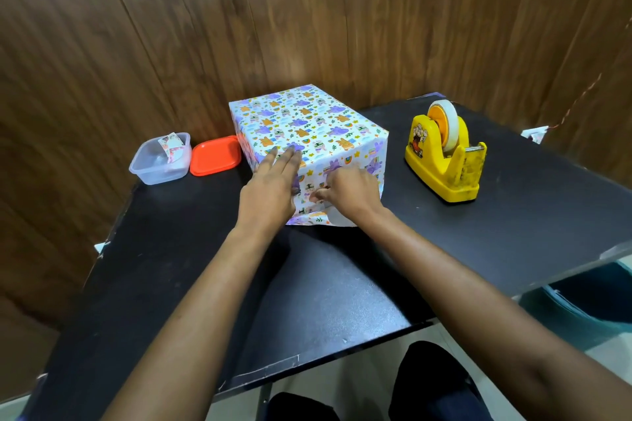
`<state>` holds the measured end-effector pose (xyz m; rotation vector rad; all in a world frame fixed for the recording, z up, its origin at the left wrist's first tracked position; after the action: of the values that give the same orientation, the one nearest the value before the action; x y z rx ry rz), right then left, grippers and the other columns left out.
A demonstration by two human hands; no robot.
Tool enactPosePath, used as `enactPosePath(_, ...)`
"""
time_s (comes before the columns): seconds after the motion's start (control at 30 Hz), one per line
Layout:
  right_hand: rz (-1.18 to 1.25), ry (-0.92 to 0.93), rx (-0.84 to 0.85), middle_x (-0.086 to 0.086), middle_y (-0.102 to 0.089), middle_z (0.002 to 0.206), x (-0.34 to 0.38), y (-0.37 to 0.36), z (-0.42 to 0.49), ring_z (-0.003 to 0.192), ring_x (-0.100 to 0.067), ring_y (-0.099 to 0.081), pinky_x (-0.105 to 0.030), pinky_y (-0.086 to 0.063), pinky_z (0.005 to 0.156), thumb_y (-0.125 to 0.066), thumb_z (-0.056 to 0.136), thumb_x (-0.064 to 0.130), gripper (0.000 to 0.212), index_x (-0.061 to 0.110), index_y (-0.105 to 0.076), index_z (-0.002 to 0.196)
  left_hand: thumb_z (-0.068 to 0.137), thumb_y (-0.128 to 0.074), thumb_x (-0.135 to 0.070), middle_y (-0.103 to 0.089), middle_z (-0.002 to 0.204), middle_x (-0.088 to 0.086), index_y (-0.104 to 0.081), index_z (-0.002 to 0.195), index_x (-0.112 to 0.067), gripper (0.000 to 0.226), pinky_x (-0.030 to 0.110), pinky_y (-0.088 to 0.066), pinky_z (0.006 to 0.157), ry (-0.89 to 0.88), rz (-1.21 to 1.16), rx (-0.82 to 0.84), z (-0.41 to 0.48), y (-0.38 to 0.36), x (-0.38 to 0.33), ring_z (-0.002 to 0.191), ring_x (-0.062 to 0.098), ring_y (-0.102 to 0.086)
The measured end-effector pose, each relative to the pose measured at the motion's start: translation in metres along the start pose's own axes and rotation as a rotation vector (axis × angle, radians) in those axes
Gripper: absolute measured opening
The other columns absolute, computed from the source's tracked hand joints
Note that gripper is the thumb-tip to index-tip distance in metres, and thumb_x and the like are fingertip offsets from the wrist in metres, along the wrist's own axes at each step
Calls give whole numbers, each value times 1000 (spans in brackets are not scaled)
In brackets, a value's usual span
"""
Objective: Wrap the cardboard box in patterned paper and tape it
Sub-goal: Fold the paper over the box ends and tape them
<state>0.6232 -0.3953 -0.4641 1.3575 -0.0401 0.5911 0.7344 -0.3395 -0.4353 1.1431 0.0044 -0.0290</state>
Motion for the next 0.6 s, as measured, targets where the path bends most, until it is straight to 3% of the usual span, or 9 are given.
enactPosePath(0.13, 118, -106, 25, -9, -67, 92, -18, 2, 1, 91, -26, -62, -28, -37, 65, -68, 83, 37, 32, 5, -70, 88, 93, -51, -14, -19, 156, -8, -20, 149, -22, 64, 36, -42, 98, -11, -8, 6, -1, 1, -1, 144, 17, -14)
enactPosePath(0.3, 270, -159, 10, -4, -68, 85, -43, 12, -9, 84, -21, -62, -28, -40, 62, -63, 87, 27, 22, 6, -68, 83, 91, -52, -13, -23, 155, 0, -24, 148, -16, 64, 43, -15, 115, -28, -1, -10, 0, -1, -1, 144, 23, -14)
enactPosePath(0.4, 263, -218, -125, -5, -59, 80, -70, 32, -14, 80, -24, -56, -30, -37, 61, -57, 90, 23, 21, 6, -57, 78, 83, -62, -9, -41, 145, 8, -40, 141, -9, 61, 47, -22, 112, -110, -1, -118, -10, 1, -8, 135, 31, -34)
enactPosePath(0.5, 458, -368, -159, -5, -49, 84, -105, 24, -9, 76, -21, -45, -28, -30, 59, -55, 90, 34, 29, 13, -44, 73, 88, -60, -15, -46, 142, 8, -45, 138, -8, 52, 42, -26, 111, -121, -66, -179, -12, 7, -10, 131, 30, -39)
enactPosePath(0.57, 683, -421, -171, -2, -48, 86, -116, 17, -3, 78, -20, -45, -28, -29, 57, -48, 90, 47, 34, 22, -39, 68, 94, -54, -25, -39, 146, 6, -41, 140, -10, 50, 37, -25, 111, 20, -263, -194, -6, 13, 3, 136, 25, -30)
enactPosePath(0.6, 814, -419, -166, 2, -50, 87, -114, 16, -1, 81, -17, -49, -28, -33, 61, -42, 91, 52, 32, 25, -45, 73, 95, -51, -31, -33, 149, 4, -37, 142, -12, 53, 36, -23, 111, 145, -386, -183, -5, 13, 13, 139, 23, -23)
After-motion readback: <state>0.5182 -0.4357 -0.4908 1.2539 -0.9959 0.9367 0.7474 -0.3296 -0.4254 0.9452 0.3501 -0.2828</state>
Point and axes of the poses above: each hand's wrist, its own z-axis towards the middle knuckle, its own y-axis out of the back of the hand, x = y × z, the point moved 9 cm from there along z, towards the middle knuckle
